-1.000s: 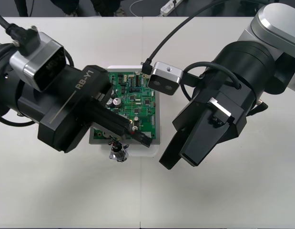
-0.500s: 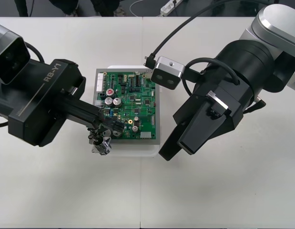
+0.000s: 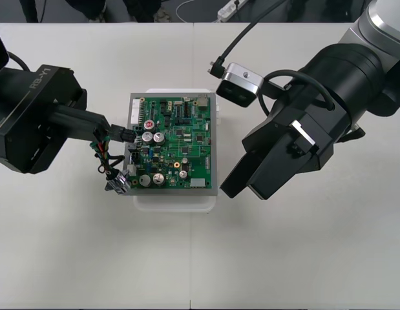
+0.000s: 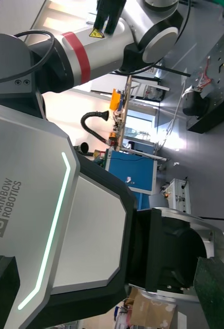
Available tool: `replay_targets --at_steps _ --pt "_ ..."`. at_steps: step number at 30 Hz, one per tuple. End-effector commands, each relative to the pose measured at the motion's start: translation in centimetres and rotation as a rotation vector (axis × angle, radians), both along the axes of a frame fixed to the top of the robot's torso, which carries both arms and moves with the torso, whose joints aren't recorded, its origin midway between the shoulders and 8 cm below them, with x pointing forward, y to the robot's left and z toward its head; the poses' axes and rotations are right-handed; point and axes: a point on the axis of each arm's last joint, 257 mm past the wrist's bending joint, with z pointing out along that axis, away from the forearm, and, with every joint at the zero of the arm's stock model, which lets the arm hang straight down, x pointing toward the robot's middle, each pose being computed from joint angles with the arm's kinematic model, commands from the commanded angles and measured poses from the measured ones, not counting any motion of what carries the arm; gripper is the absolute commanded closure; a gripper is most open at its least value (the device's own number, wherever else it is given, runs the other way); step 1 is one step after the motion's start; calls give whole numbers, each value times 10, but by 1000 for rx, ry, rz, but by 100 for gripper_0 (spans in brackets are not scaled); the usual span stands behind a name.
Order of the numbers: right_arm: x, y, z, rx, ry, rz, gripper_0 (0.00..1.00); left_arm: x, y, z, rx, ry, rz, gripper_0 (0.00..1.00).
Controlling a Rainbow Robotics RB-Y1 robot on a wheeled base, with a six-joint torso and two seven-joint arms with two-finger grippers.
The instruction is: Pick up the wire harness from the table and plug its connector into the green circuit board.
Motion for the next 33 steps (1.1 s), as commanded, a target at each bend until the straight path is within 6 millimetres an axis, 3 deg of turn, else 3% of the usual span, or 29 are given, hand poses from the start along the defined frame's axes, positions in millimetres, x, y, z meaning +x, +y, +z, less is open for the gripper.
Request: replay_targets --at_steps 1,13,21,33 --pt "14 -16 0 41 -99 -28 1 7 23 4 -1 -3 37 100" --pt "33 -31 -13 53 -215 -86 0 51 59 0 -29 -14 175 100" --pt "40 -37 -5 91 -298 -115 1 66 73 -3 -43 -5 224 100" --pt "44 -46 -15 82 -474 -149 1 79 86 -12 -33 -19 273 100"
